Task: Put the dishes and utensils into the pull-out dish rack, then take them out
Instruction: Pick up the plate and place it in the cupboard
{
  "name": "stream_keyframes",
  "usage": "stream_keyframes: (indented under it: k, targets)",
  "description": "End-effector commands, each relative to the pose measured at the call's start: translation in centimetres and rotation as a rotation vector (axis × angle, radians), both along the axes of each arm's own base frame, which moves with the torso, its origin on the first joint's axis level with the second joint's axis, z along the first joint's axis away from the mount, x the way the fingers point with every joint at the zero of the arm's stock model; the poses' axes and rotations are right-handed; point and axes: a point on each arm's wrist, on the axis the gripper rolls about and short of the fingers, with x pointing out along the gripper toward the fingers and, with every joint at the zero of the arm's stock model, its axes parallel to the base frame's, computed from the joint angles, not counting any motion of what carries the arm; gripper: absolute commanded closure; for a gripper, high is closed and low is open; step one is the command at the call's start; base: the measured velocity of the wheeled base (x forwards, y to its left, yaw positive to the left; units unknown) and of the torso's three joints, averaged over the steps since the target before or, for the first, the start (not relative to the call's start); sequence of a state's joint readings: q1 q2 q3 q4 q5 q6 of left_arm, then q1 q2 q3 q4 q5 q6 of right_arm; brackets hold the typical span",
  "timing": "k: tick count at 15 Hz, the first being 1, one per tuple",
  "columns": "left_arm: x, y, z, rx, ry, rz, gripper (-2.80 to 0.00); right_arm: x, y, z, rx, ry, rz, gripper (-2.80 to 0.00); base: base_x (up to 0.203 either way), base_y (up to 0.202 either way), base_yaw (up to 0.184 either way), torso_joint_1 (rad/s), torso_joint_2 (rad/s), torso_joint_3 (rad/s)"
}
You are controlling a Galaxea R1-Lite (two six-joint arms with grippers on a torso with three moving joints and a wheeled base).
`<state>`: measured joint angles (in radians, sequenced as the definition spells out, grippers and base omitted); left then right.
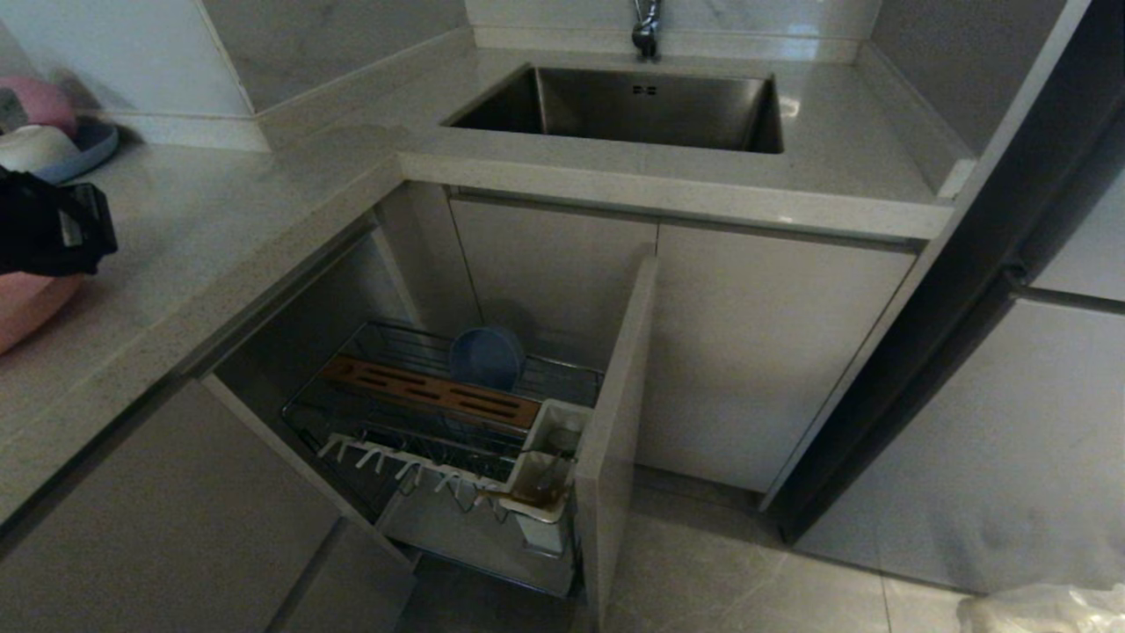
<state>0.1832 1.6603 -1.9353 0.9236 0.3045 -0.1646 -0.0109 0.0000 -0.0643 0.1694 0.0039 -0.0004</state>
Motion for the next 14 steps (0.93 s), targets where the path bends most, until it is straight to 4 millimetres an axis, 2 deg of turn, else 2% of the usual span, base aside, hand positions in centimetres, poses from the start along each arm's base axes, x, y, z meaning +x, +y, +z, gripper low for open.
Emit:
stream_keyframes:
  k: [1,4,9,11,14]
  targets:
    - [-2.4,-1.0,1.1,0.016,-0.001,-0.03,0.0,0.0,0.0,0.0,-0.001,0.001,0.001,0.0,0.0,0.0,0.0,0.0,0.0,0.0]
    - [-4.7,-2.6,4.0,0.025,-0.221,-0.074,0.0,0.0,0.0,0.0,0.001,0.001,0.001,0.0,0.0,0.0,0.0,0.0,0.0,0.0]
    - [-10.2,-4.0,8.2,0.043,-0.534,-0.124,0.0,0.0,0.0,0.0,-0.001,0.001,0.001,0.0,0.0,0.0,0.0,0.0,0.0,0.0]
    - [-12.0,-5.4,9.2,-0.067,-0.66,-0.191,0.0,0.0,0.0,0.0,-0.001,0.001,0.001,0.0,0.0,0.0,0.0,0.0,0.0,0.0]
    - [-14.7,-7.3,10.6,-0.353,-0.84,-0.325,0.0,0.0,0.0,0.0,0.0,0.001,0.001,0.0,0.0,0.0,0.0,0.0,0.0,0.0]
